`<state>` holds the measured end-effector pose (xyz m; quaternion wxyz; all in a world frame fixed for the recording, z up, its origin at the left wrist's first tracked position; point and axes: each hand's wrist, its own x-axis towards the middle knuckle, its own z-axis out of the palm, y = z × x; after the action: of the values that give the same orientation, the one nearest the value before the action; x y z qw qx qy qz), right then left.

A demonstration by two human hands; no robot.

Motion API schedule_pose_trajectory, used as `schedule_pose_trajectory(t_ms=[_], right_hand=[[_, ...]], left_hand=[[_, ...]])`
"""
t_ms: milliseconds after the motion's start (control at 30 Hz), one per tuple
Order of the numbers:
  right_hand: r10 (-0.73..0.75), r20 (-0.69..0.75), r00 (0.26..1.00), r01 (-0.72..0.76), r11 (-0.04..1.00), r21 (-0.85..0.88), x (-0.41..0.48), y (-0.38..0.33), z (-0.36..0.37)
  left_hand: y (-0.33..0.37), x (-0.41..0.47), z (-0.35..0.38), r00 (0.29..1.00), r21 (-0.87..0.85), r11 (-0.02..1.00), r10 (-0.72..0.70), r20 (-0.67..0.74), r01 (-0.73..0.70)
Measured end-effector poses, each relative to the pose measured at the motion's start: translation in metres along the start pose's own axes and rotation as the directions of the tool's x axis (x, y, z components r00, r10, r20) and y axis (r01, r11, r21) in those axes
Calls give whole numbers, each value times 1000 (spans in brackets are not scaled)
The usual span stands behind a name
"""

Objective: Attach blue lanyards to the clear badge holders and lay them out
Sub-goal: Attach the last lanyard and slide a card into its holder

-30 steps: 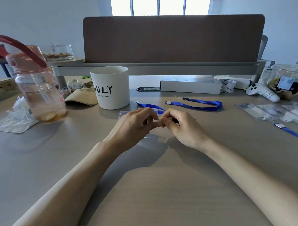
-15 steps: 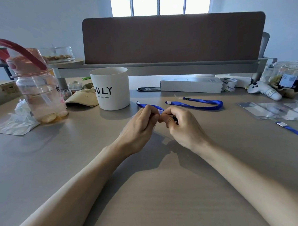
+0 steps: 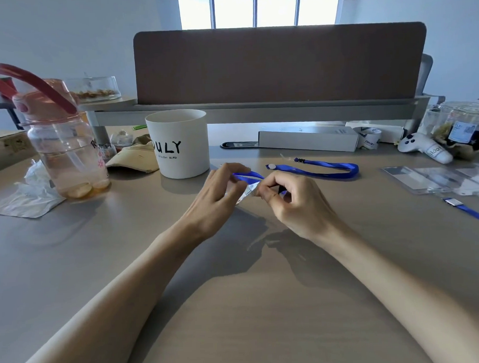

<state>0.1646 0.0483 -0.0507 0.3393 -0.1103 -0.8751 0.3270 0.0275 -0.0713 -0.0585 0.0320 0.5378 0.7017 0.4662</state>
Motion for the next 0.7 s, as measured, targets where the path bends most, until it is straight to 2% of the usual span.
schedule_pose_trajectory(t_ms=[167, 400, 567, 633, 700], right_hand=[[-90, -14, 996, 91, 995, 30, -1, -3, 0], [-63, -28, 998, 65, 997, 52, 0, 2, 1], [58, -156, 986, -32, 986, 162, 6, 6, -4], [133, -148, 980, -94, 965, 244, 9, 5, -7], [222, -73, 972, -186, 924, 334, 12, 4, -10]], left_hand=[[-4, 3, -2, 993, 97, 994, 47, 104, -58], [-6, 6, -11, 996, 121, 992, 55, -65, -47], [-19, 8, -12, 993, 417, 907, -9, -120, 58], [-25, 8, -11, 996, 502, 864, 5, -94, 43], [-32, 8, -9, 999, 587, 810, 37, -38, -7]])
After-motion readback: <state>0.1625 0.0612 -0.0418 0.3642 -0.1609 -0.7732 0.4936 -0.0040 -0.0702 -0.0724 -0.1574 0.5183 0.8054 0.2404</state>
